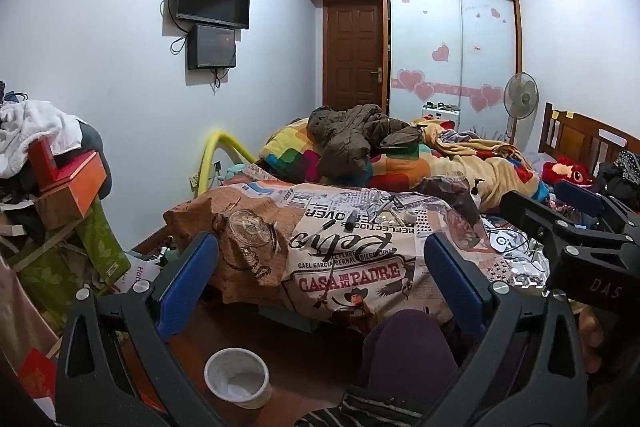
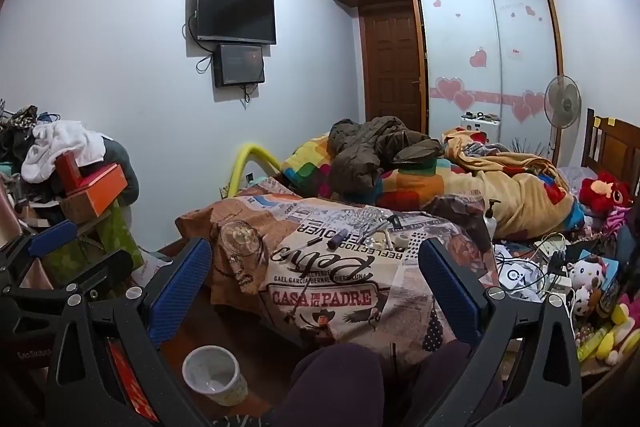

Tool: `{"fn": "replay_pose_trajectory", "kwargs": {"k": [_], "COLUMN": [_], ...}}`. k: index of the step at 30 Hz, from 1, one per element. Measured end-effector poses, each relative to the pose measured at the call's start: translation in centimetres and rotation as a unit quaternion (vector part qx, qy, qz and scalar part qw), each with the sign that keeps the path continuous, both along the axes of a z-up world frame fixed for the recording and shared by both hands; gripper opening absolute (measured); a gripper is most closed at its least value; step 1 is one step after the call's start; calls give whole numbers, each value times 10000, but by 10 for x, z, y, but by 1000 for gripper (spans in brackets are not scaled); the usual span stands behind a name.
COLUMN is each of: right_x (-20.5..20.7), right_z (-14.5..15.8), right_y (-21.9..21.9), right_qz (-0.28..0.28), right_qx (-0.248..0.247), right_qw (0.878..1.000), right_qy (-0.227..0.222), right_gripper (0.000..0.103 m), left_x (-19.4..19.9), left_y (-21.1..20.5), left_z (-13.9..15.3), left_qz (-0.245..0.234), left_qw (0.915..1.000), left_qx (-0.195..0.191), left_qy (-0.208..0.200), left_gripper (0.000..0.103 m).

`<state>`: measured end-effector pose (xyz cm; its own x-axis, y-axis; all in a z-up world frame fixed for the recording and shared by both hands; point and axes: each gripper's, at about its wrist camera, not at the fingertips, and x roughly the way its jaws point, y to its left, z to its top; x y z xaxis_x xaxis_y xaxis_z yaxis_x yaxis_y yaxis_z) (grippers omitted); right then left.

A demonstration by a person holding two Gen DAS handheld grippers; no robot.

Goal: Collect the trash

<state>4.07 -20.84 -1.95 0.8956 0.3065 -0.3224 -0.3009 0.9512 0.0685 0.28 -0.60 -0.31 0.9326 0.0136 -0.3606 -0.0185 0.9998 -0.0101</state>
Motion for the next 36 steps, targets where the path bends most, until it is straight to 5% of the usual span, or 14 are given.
{"fn": "replay_pose_trajectory", "kwargs": {"k": [36], "right_x": [-3], "right_z": [0], "right_y": [-4], "right_qz": [-19], "right_qx": [23], "right_qw": [10000], "right_qy": [38], "right_gripper": [103], "left_x": [-1], "left_y": [-4], "left_z": [-12], "left_qz": [0], "left_qw": [10000], "left_qx": [-37], "left_qy": [45], "left_gripper": [103]}}
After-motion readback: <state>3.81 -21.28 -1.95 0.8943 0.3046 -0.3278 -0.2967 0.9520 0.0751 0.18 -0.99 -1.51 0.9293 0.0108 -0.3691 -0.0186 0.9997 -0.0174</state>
